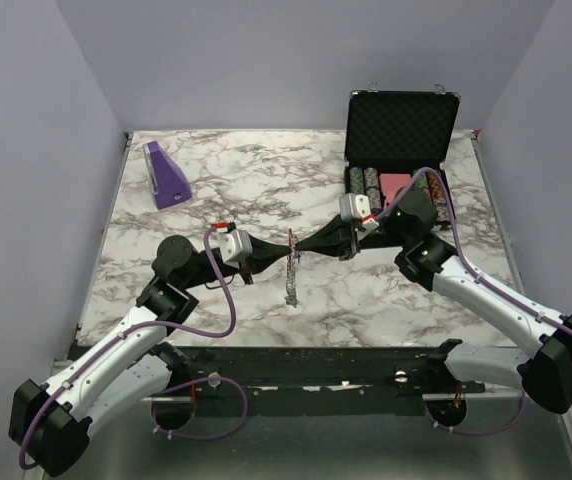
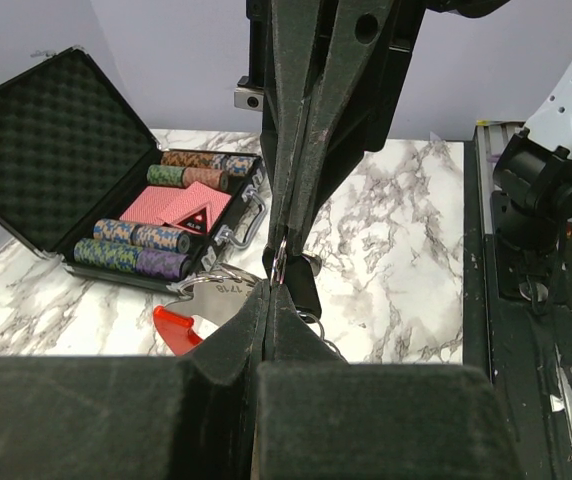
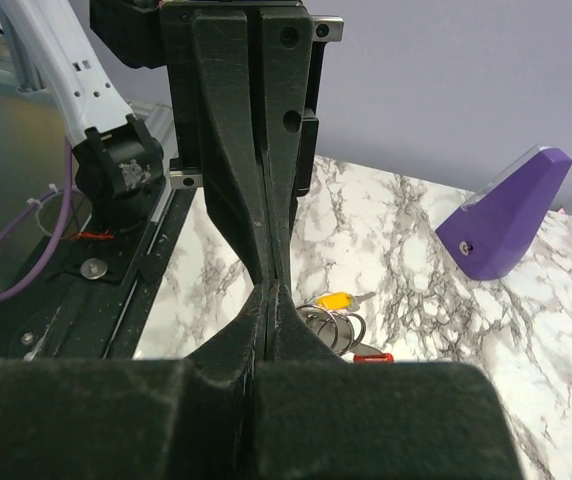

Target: Put the keys on the keyring

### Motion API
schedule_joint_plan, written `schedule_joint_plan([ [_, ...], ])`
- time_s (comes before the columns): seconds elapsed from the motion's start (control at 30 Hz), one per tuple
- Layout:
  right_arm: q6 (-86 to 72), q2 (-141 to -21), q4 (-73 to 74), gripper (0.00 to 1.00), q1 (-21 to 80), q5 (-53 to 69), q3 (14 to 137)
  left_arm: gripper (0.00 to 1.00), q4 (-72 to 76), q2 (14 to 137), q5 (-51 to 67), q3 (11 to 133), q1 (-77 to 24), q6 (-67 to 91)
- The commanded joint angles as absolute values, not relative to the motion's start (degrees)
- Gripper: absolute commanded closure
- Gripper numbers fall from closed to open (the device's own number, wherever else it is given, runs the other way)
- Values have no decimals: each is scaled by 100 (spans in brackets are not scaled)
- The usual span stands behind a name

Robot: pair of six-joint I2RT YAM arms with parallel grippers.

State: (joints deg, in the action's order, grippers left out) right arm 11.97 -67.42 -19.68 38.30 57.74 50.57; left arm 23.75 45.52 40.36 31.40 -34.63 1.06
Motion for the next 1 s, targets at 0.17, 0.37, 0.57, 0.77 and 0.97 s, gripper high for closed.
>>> schedule_joint_plan([
  [0.17,1221,-6803,-1925,100,3920,5941,5273,100,2382,4527,4070,3384,-3507,79],
  [0.37,1432,-6750,-1749,100,3929,6020,5273,100,2320,4588,3867,3463,-3472,334],
  [0.57,1661,-6697,-1547,100,3929,6064,5291,100,2355,4667,3762,3480,-3402,597],
  [0.77,1880,-6653,-1310,100,3920,6056,5282,100,2487,4720,3744,3454,-3270,861],
  [0.97,2039,-6609,-1134,100,3894,6012,5274,100,2680,4711,3788,3384,-3182,1072],
])
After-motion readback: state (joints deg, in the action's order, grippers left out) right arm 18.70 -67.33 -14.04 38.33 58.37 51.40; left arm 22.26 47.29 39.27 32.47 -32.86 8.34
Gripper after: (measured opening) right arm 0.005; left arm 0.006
